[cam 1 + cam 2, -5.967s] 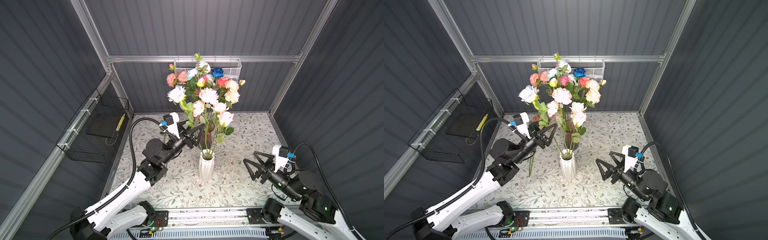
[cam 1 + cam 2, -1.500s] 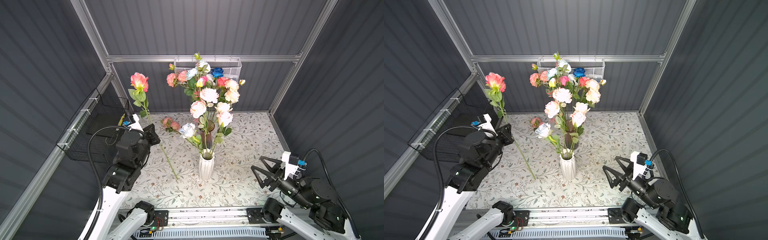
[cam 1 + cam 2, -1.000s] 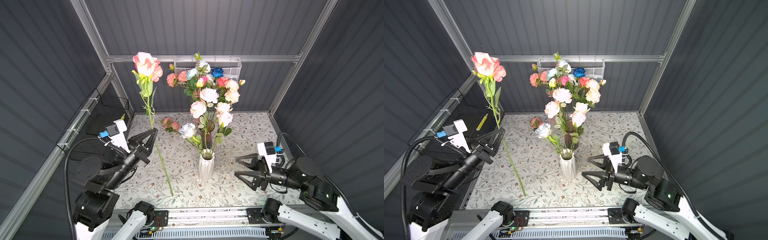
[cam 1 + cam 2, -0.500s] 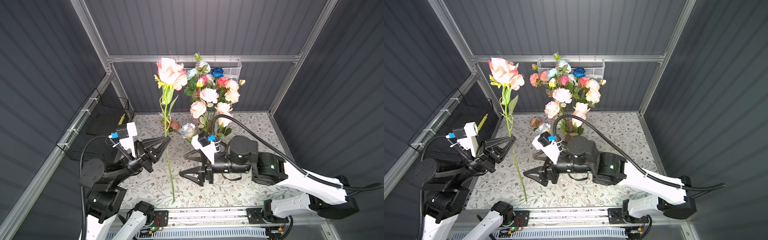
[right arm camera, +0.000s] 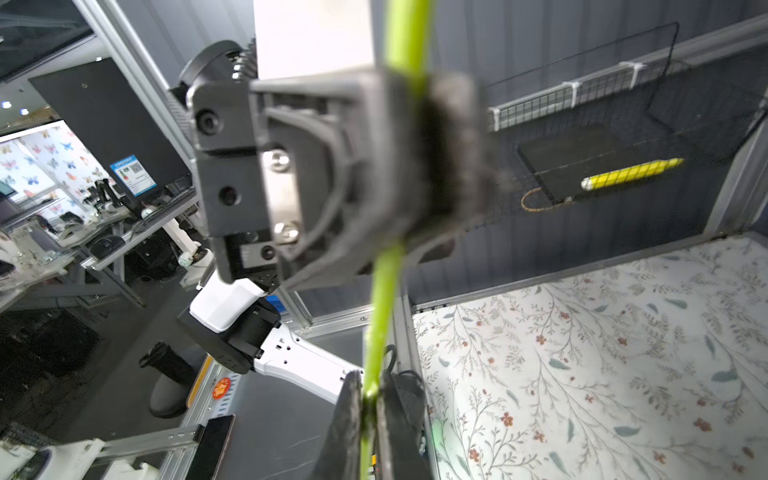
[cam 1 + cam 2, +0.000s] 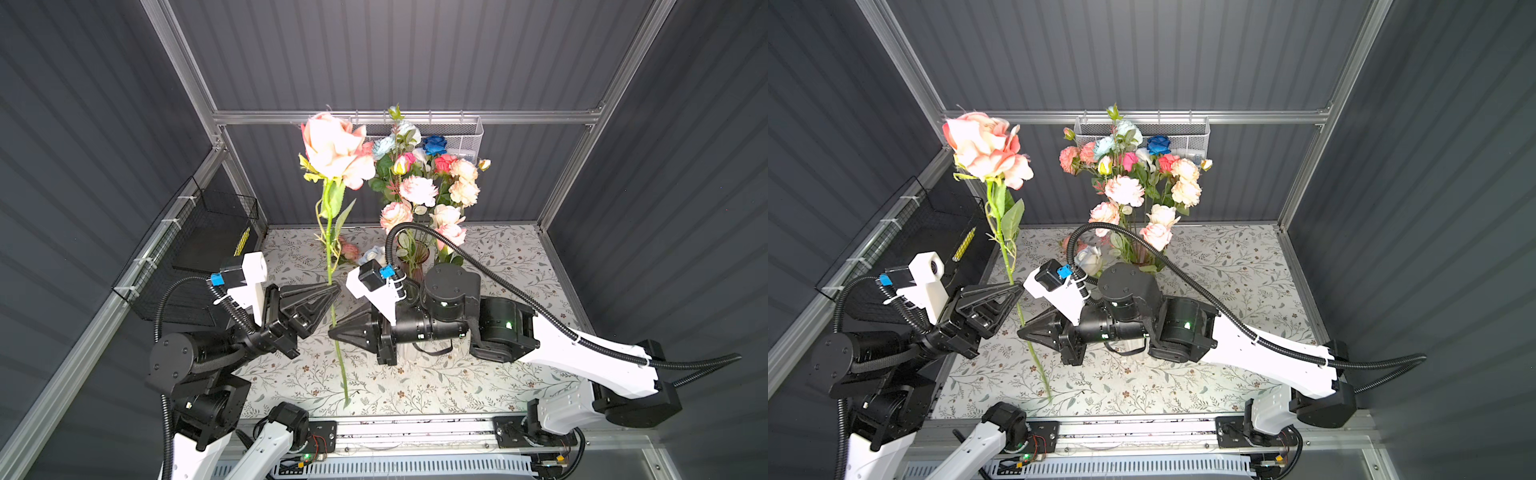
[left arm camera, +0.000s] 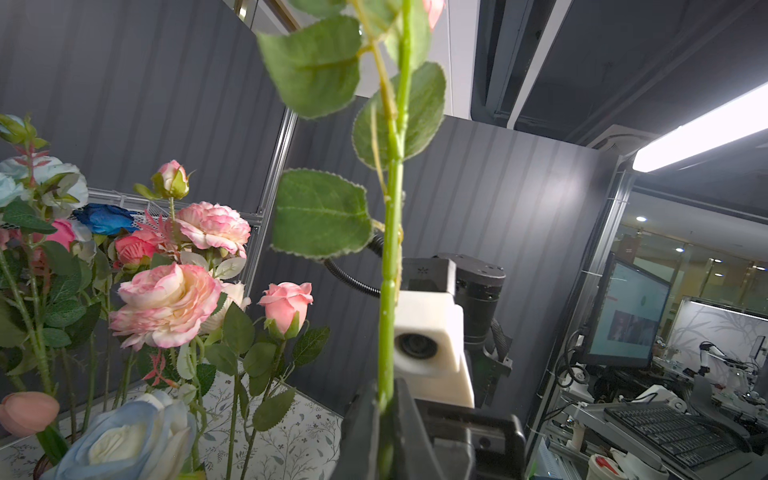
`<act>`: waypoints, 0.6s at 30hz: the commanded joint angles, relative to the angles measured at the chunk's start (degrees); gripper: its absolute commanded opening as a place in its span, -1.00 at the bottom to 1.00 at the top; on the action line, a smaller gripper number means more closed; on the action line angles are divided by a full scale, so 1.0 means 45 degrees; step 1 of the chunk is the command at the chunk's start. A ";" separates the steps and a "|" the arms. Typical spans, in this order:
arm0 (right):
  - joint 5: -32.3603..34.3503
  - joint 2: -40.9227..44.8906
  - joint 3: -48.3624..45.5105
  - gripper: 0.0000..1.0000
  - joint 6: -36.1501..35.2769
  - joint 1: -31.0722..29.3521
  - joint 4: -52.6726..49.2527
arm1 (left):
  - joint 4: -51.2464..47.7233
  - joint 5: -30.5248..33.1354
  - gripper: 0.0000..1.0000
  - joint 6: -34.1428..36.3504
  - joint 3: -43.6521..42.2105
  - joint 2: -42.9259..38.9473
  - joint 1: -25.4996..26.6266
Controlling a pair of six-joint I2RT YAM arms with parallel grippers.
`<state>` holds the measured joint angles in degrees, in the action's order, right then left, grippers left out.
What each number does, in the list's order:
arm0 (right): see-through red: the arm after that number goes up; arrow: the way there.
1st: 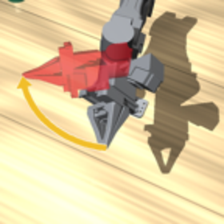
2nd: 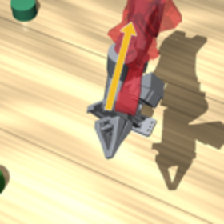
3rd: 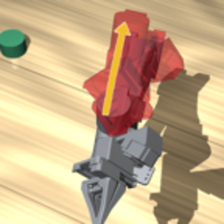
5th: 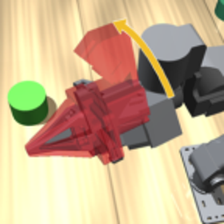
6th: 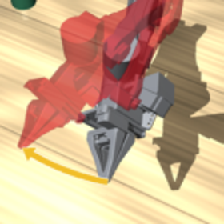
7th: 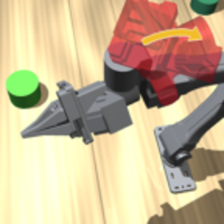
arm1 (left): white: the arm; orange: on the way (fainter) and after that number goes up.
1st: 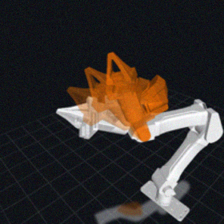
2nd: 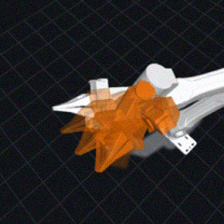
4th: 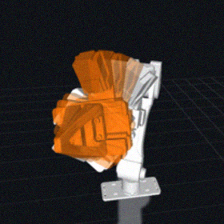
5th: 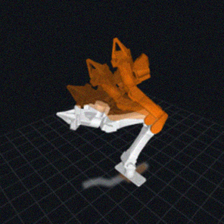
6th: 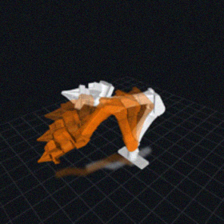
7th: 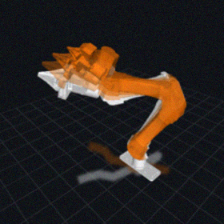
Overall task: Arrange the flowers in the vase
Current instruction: 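Close the right gripper on the pink rose stem while left opens, then lower the pink rose stem into the white vase with the right gripper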
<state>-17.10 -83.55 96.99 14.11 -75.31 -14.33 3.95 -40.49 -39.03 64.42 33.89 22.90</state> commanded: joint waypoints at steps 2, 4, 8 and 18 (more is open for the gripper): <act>-0.0165 0.0835 -0.0756 -1.00 0.0009 0.0065 0.0903 | -0.0012 0.0767 0.37 -0.0022 -0.0304 -0.0205 -0.0046; 0.0278 0.1570 -0.1527 -1.00 -0.0035 0.0060 0.1093 | -0.0236 0.1385 0.84 0.0086 -0.0409 -0.0393 -0.0031; 0.1778 0.3472 -0.2892 -1.00 -0.0546 0.0633 0.0511 | -0.1309 0.2891 0.99 0.0774 -0.0417 -0.0865 -0.0029; 0.7079 0.6842 -0.4953 -1.00 -0.3184 0.1278 -0.0565 | -0.3633 0.6216 0.99 0.1702 -0.1936 -0.2255 -0.0048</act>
<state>6.52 -52.21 76.31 4.93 -70.98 -16.10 -7.66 -17.58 -33.54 57.95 24.34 22.90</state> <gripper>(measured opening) 0.069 0.997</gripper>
